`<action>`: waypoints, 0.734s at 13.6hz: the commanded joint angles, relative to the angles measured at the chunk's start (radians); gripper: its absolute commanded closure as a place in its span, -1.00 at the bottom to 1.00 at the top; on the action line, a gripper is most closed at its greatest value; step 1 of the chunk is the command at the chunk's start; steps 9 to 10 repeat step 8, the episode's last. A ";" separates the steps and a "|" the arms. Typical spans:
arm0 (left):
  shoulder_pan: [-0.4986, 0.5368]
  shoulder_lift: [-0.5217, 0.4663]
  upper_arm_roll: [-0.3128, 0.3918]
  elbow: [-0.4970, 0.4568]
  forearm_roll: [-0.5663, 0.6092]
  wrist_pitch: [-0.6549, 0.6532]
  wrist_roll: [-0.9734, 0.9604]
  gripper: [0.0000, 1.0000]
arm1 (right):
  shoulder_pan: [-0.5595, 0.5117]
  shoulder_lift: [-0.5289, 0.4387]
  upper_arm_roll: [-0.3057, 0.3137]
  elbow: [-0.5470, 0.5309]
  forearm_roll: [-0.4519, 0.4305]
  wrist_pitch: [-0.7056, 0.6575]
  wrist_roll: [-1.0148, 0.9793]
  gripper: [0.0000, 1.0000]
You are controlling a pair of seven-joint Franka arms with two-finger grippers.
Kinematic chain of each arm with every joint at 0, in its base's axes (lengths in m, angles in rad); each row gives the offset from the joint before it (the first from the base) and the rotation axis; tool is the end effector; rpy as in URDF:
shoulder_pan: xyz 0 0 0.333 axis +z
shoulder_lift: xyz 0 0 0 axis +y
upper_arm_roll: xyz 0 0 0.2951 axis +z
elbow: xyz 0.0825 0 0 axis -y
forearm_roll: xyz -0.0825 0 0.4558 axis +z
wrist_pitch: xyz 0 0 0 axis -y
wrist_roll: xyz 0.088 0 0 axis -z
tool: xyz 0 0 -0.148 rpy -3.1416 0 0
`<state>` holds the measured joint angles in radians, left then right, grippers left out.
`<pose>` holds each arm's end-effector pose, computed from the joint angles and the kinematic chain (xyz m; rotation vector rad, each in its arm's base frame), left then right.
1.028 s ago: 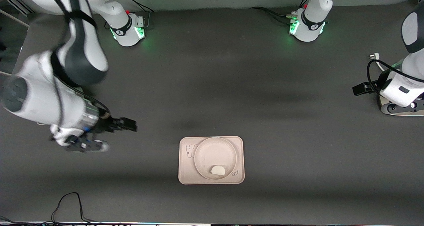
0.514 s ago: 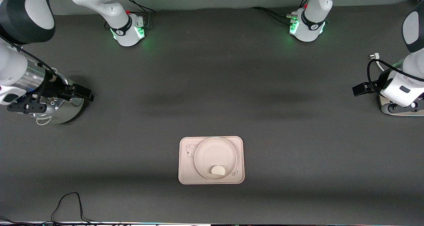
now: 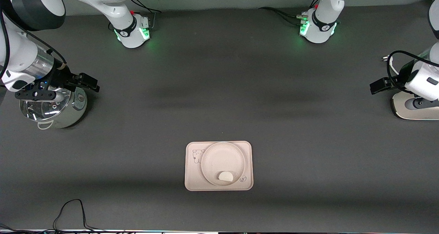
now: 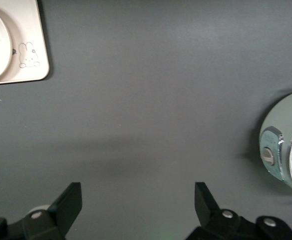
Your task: Place bun in plate and plate on tray
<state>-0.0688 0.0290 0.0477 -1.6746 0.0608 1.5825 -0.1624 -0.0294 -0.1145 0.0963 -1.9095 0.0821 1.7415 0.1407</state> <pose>0.6233 -0.0045 0.4898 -3.0565 -0.2096 0.1762 0.5890 0.0513 0.4622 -3.0734 0.1397 0.0936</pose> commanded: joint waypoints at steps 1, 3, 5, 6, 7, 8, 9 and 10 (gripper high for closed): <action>0.007 0.006 0.001 0.035 -0.003 -0.027 0.006 -1.00 | -0.021 -0.042 0.017 -0.025 -0.030 -0.013 0.000 -1.00; 0.007 0.008 0.001 0.035 -0.003 -0.029 0.012 -1.00 | -0.017 -0.042 0.023 -0.020 -0.067 -0.014 0.002 -1.00; 0.007 0.009 0.003 0.035 -0.003 -0.027 0.012 -1.00 | -0.012 -0.040 0.026 -0.017 -0.067 -0.014 0.005 -1.00; 0.007 0.009 0.003 0.035 -0.003 -0.029 0.009 -1.00 | -0.009 -0.040 0.026 -0.017 -0.067 -0.014 0.007 -1.00; 0.007 0.009 0.003 0.036 -0.003 -0.027 0.009 -1.00 | -0.007 -0.040 0.026 -0.017 -0.067 -0.016 0.008 -1.00; 0.007 0.009 0.003 0.036 -0.001 -0.029 0.010 -1.00 | -0.006 -0.042 0.026 -0.017 -0.067 -0.017 0.013 -1.00; 0.007 0.009 0.003 0.036 -0.001 -0.029 0.010 -1.00 | -0.006 -0.042 0.026 -0.017 -0.067 -0.017 0.013 -1.00; 0.007 0.009 0.003 0.036 -0.001 -0.029 0.010 -1.00 | -0.006 -0.042 0.026 -0.017 -0.067 -0.017 0.013 -1.00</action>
